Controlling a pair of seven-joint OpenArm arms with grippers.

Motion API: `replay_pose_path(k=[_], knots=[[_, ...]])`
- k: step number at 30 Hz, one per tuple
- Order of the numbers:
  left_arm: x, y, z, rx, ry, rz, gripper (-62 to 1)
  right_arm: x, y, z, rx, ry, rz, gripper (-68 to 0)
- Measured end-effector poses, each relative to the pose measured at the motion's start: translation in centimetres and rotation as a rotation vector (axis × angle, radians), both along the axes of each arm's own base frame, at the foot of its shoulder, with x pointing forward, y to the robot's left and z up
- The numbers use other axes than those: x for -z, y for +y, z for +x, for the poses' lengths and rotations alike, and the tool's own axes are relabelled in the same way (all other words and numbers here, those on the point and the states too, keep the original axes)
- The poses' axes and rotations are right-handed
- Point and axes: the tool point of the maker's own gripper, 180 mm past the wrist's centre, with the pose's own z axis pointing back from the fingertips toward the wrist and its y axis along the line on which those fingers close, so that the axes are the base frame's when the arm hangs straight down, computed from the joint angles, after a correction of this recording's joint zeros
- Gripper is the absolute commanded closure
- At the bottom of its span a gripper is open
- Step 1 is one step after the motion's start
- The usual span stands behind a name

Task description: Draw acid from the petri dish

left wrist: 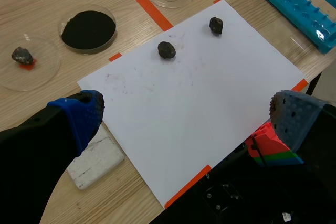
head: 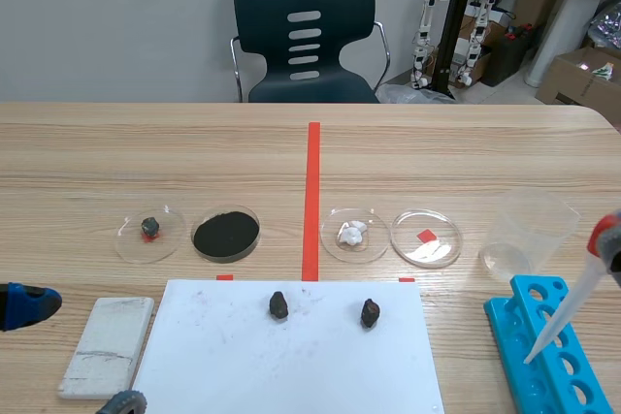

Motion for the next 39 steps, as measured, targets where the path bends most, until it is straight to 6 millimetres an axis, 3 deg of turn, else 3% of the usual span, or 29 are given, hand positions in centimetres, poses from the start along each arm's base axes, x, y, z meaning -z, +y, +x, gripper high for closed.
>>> replay_pose_path(k=[26, 31, 39], knots=[[0.0, 0.0, 0.0, 0.000, 0.000, 0.000, -62.3, 0.8, 0.4, -0.1, -0.030, 0.003, -0.066, -1.1], [0.0, 0.0, 0.0, 0.000, 0.000, 0.000, -62.3, 0.0, 0.2, 1.6, -0.021, -0.054, -0.044, -1.1], [0.0, 0.0, 0.0, -0.001, 0.000, 0.000, -62.3, 1.1, -2.5, 6.1, 0.053, -0.090, -0.021, -1.1]])
